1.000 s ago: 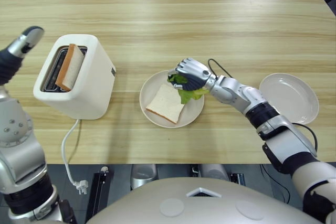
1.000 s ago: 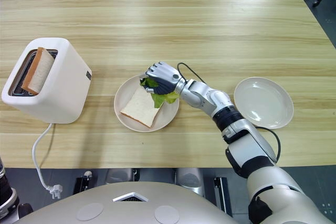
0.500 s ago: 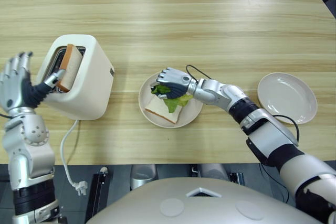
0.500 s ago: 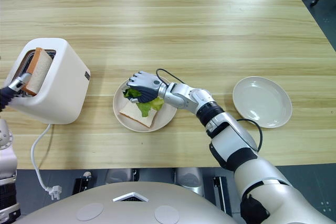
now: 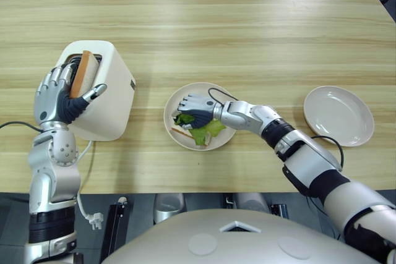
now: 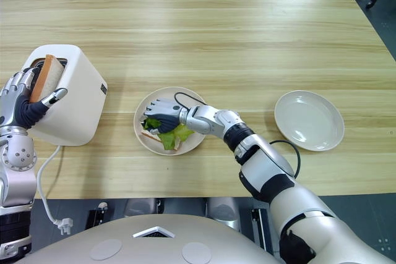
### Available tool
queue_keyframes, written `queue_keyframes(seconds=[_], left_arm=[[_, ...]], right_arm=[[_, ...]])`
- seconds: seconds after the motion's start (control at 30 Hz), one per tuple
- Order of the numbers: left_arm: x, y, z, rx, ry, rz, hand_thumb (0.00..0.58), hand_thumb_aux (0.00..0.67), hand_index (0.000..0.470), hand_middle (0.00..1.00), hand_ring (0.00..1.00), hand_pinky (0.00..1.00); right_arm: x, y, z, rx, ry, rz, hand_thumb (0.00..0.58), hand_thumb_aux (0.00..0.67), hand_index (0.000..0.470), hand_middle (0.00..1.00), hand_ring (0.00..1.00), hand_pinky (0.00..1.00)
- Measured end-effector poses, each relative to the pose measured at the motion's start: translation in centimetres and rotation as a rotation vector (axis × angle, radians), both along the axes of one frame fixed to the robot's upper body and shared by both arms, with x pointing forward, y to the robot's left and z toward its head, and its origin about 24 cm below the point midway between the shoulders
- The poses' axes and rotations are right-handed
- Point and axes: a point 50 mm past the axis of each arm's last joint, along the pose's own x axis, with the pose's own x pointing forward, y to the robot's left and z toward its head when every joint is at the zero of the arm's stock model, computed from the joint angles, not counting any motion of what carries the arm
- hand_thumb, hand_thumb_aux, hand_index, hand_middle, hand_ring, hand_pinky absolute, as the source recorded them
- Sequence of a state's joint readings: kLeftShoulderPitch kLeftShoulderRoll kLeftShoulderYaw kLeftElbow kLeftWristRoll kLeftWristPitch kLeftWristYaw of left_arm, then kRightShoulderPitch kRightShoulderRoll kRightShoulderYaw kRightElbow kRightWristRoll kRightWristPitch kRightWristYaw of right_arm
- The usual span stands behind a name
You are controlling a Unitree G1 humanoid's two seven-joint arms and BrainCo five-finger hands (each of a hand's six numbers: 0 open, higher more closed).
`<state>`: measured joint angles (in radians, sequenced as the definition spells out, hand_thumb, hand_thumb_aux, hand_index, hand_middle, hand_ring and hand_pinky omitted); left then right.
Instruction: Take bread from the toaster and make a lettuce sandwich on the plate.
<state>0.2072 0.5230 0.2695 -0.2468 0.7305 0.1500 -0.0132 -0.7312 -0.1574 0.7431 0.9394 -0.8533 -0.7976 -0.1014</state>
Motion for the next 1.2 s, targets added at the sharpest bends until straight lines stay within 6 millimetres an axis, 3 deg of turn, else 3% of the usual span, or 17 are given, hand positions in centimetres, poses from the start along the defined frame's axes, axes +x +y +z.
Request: queue_keyframes(seconds=[0.03, 0.07, 0.27, 0.7, 0.77, 0.8, 0.83, 0.87, 0.9, 1.07, 1.2], left_arm=[[0.0, 0.0, 0.0, 0.015, 0.004, 0.001, 0.0, 0.0, 0.0, 0.0, 0.0, 0.0], [0.1, 0.0, 0.0, 0.028, 0.009, 0.002, 0.0, 0.0, 0.0, 0.0, 0.0, 0.0], [0.2, -0.4, -0.1, 0.071, 0.013, 0.005, 0.0, 0.0, 0.0, 0.0, 0.0, 0.0], [1.2, -1.8, -0.3, 0.104, -0.016, -0.042, 0.0, 0.0, 0.0, 0.0, 0.0, 0.0], [1.3, -1.7, -0.3, 0.107, -0.019, -0.037, 0.212, 0.137, 0.094, 0.0, 0.0, 0.0], [1.3, -1.6, -0.3, 0.109, -0.02, -0.034, 0.538, 0.489, 0.336, 0.0, 0.0, 0.0], [1.4, -1.5, -0.3, 0.113, -0.022, -0.033, 0.572, 0.591, 0.406, 0.0, 0.0, 0.0], [1.4, -1.5, -0.2, 0.114, -0.027, -0.035, 0.572, 0.591, 0.406, 0.0, 0.0, 0.0], [1.6, -1.7, 0.0, 0.115, -0.036, -0.045, 0.58, 0.67, 0.46, 0.0, 0.0, 0.0], [1.9, -1.8, 0.3, 0.119, -0.054, -0.059, 0.58, 0.67, 0.46, 0.0, 0.0, 0.0], [2.0, -1.7, 0.2, 0.116, -0.058, -0.059, 0.58, 0.67, 0.46, 0.0, 0.0, 0.0]], right_arm=[[0.0, -0.1, -0.3, -0.014, -0.004, -0.01, 0.0, 0.0, 0.0, 0.08, 0.08, 0.08], [0.1, -0.2, -0.6, -0.026, -0.011, -0.022, 0.0, 0.0, 0.0, 0.0, 0.0, 0.0], [1.3, -0.6, 0.0, -0.02, -0.092, -0.073, 0.0, 0.0, 0.0, 0.0, 0.0, 0.0], [1.4, -0.5, 0.9, 0.041, -0.1, -0.075, 0.0, 0.0, 0.0, 0.0, 0.0, 0.0], [1.8, -0.7, 1.8, 0.062, -0.126, -0.077, 0.0, 0.0, 0.0, 0.0, 0.0, 0.0], [2.1, -0.8, 2.4, 0.077, -0.143, -0.082, 0.0, 0.0, 0.0, 0.0, 0.0, 0.0], [2.5, -1.0, 3.1, 0.094, -0.162, -0.091, 0.0, 0.0, 0.0, 0.0, 0.0, 0.0], [2.9, -1.3, 3.9, 0.116, -0.182, -0.104, 0.0, 0.0, 0.0, 0.0, 0.0, 0.0], [3.3, -1.6, 4.8, 0.14, -0.207, -0.121, 0.0, 0.0, 0.0, 0.0, 0.0, 0.0], [4.9, -3.5, 8.9, 0.252, -0.313, -0.204, 0.0, 0.0, 0.0, 0.0, 0.0, 0.0], [5.4, -4.9, 10.7, 0.302, -0.339, -0.251, 0.0, 0.0, 0.0, 0.0, 0.0, 0.0]])
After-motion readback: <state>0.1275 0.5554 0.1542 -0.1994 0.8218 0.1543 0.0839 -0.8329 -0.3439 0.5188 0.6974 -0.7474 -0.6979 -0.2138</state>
